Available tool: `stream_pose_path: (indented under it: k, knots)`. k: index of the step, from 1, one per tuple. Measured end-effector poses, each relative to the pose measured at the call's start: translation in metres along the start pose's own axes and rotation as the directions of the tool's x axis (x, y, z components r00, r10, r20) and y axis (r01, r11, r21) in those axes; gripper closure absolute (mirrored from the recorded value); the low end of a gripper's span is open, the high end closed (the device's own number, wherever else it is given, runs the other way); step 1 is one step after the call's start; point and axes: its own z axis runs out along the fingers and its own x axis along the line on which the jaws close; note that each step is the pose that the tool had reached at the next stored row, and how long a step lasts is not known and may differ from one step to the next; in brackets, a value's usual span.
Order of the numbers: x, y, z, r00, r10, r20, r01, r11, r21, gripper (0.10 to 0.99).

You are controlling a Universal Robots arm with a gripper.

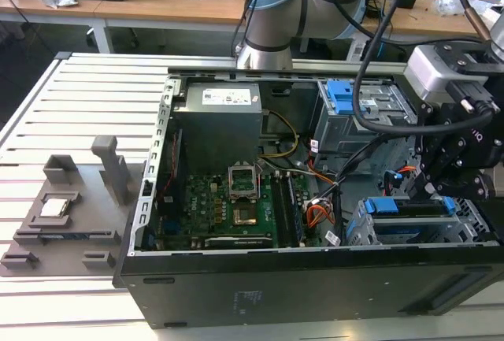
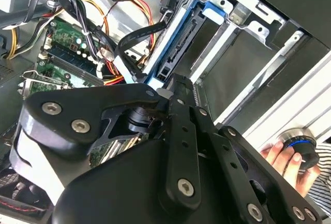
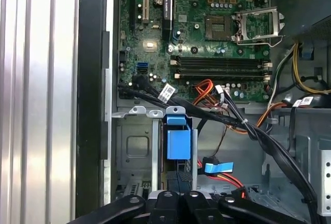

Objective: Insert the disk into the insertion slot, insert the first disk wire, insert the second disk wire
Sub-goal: 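Insert the disk into the insertion slot, then insert the first disk wire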

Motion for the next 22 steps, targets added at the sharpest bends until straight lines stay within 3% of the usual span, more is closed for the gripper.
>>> stream_pose_path:
  k: [4,17,18,20,22]
  knots:
    - [-0.0002,-0.0039,0.0002,1.0,0.0,0.0001,0.0,1.0,0.0,0.98]
    - [-0.0002,-0.0042,0.0001,1.0,0.0,0.0,0.0,1.0,0.0,0.98]
    - [-0.0001,-0.0042,0.0002,1.0,0.0,0.0,0.0,1.0,0.0,0.914]
    - [-0.0001,-0.0042,0.0001,1.0,0.0,0.0,0.0,1.0,0.0,0.914]
    - [-0.0001,-0.0042,0.0001,1.0,0.0,0.0,0.0,1.0,0.0,0.792]
